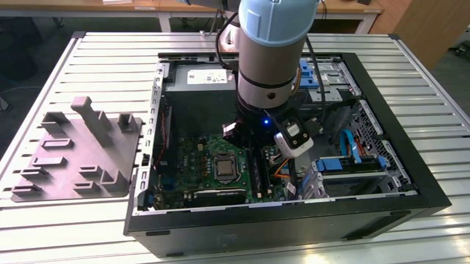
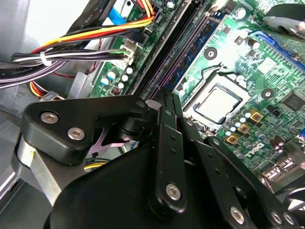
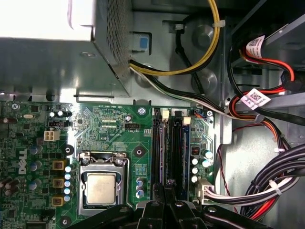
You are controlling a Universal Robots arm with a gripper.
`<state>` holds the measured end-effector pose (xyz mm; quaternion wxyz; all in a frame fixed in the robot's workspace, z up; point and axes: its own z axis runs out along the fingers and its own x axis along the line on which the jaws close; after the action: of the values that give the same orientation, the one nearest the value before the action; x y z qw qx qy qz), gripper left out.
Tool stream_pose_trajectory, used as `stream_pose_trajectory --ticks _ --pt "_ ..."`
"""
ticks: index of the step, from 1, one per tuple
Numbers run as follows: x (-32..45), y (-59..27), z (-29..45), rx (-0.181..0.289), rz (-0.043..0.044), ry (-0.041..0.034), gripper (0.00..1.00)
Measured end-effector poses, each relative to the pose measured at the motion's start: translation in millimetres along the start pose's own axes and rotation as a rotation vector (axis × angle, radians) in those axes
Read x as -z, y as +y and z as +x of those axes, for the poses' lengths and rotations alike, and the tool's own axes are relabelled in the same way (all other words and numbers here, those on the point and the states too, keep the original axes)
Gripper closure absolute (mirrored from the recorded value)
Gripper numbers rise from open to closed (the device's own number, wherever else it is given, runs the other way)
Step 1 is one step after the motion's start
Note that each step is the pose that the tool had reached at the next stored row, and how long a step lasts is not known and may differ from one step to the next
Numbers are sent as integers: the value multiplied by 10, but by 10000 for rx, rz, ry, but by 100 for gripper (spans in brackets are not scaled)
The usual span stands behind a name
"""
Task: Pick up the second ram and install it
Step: 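Insert the second ram into the second slot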
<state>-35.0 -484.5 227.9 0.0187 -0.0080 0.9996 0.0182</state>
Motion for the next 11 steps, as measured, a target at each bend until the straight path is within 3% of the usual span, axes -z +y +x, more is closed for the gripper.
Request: stream_pose_trajectory --ticks 11 --pt "-15 -1 -2 -1 -4 1 89"
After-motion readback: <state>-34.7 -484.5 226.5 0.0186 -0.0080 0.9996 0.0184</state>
